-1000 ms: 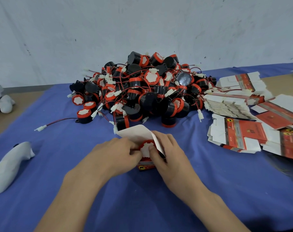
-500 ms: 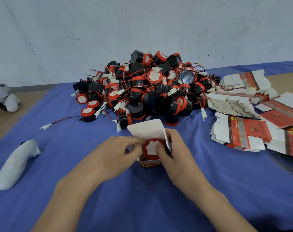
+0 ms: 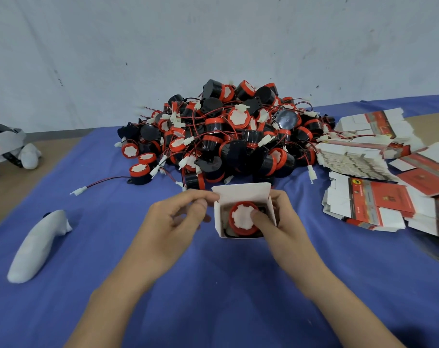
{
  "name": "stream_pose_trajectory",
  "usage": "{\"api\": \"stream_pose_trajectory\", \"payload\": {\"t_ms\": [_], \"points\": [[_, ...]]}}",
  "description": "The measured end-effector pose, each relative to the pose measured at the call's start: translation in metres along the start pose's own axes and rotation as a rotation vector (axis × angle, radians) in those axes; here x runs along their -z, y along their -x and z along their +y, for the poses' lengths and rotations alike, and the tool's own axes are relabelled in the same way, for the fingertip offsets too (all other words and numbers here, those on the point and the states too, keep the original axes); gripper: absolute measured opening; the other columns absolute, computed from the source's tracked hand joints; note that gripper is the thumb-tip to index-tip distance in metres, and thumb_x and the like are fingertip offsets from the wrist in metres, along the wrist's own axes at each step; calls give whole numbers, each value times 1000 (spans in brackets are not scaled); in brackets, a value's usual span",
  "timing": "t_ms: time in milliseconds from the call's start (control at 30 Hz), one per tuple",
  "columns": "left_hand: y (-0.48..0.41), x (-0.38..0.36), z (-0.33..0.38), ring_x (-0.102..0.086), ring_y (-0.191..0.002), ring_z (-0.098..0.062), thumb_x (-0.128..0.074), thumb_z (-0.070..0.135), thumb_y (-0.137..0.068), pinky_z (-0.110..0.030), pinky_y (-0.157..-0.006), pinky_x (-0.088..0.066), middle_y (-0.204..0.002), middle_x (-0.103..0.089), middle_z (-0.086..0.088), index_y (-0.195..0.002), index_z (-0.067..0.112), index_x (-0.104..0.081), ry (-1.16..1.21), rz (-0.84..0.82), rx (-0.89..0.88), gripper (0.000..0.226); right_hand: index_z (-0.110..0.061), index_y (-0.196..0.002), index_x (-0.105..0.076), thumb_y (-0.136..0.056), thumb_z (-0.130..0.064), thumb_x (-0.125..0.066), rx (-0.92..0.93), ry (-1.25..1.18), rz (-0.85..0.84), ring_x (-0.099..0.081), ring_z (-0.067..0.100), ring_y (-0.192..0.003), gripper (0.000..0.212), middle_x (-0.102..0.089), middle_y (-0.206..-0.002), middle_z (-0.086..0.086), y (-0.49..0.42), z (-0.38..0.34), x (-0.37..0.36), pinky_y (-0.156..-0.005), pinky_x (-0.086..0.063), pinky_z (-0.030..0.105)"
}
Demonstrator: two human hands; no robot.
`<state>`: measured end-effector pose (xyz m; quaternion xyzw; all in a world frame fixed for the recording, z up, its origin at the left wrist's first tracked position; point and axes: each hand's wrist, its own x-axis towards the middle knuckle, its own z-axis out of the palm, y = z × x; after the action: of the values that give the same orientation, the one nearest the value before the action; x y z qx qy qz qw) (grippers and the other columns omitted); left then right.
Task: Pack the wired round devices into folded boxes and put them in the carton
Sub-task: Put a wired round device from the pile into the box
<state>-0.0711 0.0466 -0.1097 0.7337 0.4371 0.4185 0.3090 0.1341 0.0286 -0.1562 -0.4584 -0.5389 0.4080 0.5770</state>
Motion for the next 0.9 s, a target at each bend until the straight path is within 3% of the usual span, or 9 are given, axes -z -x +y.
{"api": "stream_pose_trajectory", "payload": {"t_ms": [67,167,367,467,567,733,900], "points": [[-1,1,5,-70,-92,-11,-47,12,-104,-22,-76,-57,-103,-74,12,-102,35,-74,89,20,-17,35,-30,-115,-59,-101,-9,-57,27,-42,0,-66,-2,-102,26,-71,-106,-19,1,-4,2,-81,-49,9],[-4,-1,7,-70,-95,-11,-46,10,-104,-25,-77,-59,-103,-74,9,-109,22,-69,225,18,35,26,-28,-115,-61,-101,-6,-56,55,-81,4,-67,-1,-102,27,-72,-107,-18,3,-9,3,-81,-50,10],[-5,-7,4,-67,-108,-10,-43,33,-105,-26,-81,-58,-115,-72,8,-118,32,-68,365,-136,189,28,-24,-116,-60,-101,-6,-58,94,-84,-5,-67,1,-104,23,-70,-106,-17,7,-12,0,-82,-51,12],[-6,-8,3,-66,-112,-12,-47,51,-94,-34,-88,-57,-119,-71,8,-118,43,-68,454,-211,229,33,-21,-118,-60,-101,-6,-58,102,-103,-14,-66,1,-103,23,-70,-104,-18,7,-13,-1,-83,-50,12],[-6,-7,2,-65,-116,-14,-53,53,-90,-37,-92,-58,-124,-70,4,-130,37,-61,498,-305,248,44,-19,-120,-60,-101,-5,-57,123,-126,-31,-66,3,-104,23,-70,-106,-15,7,-14,-2,-85,-50,12],[-4,-9,2,-67,-113,-14,-59,51,-88,-32,-90,-58,-121,-71,6,-128,34,-60,486,-343,240,43,-34,-117,-62,-99,-11,-54,188,-76,-68,-65,3,-104,29,-70,-108,-13,9,-14,-5,-84,-50,13],[-4,-11,1,-69,-107,-13,-63,53,-86,-29,-82,-60,-114,-73,8,-111,49,-68,468,-334,256,25,-54,-112,-64,-97,-20,-51,190,-44,-93,-65,3,-108,40,-71,-112,-15,9,-12,-9,-87,-50,14]]}}
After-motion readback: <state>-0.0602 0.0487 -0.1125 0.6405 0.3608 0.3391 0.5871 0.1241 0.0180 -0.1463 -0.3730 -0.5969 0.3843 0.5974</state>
